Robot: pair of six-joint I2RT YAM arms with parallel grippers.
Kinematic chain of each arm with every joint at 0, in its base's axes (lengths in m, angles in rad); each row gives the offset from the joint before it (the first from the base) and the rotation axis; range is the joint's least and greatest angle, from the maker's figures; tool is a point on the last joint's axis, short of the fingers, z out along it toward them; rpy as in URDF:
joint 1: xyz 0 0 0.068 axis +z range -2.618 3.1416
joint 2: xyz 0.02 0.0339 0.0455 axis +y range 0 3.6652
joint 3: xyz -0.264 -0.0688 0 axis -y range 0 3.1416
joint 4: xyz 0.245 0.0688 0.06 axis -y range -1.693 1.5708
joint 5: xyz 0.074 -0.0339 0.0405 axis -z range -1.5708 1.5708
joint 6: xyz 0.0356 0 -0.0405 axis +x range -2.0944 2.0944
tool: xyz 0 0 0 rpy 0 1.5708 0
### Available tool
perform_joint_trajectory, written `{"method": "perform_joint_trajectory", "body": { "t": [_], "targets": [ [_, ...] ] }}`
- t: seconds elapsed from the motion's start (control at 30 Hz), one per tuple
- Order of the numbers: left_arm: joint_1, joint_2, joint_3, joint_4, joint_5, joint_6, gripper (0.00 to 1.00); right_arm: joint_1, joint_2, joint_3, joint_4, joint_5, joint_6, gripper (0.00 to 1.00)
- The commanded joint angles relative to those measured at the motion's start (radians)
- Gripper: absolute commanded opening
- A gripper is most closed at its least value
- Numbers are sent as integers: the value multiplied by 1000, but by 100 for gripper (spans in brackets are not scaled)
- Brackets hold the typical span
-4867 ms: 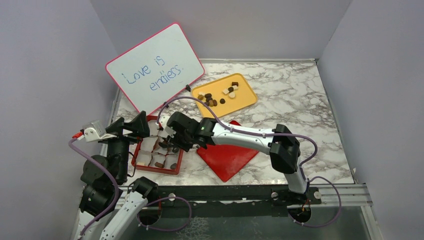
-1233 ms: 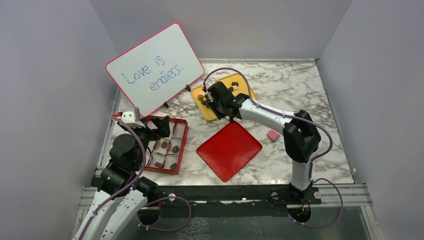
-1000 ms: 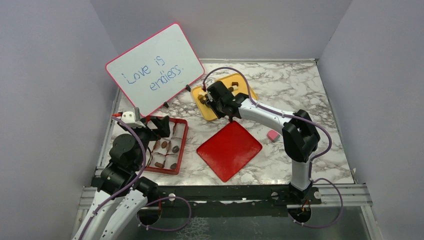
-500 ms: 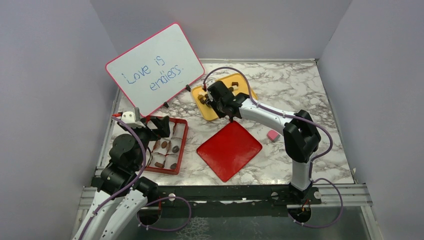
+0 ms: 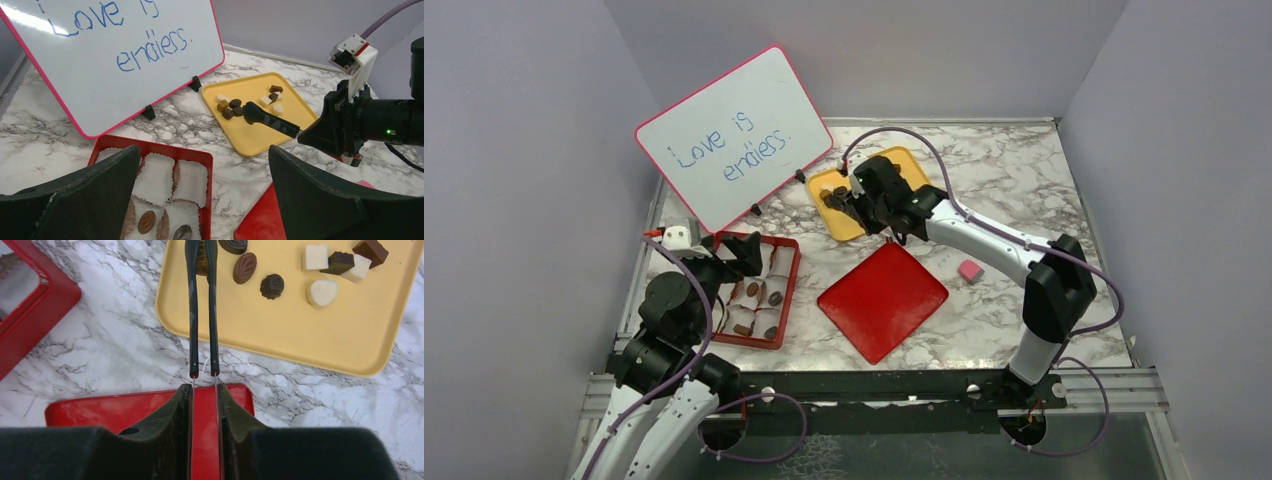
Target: Pack the chocolate
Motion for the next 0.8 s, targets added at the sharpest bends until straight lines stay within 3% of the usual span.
{"method": "perform_joint_trajectory", "body": {
  "t": [0.0, 0.77],
  "targets": [
    [-2, -30, -5, 32, -26, -3, 99, 2, -67, -19, 54, -116, 48, 20],
    [-2, -100, 98, 3, -165, -15, 99, 233, 20, 138, 98, -232, 60, 21]
  ]
}}
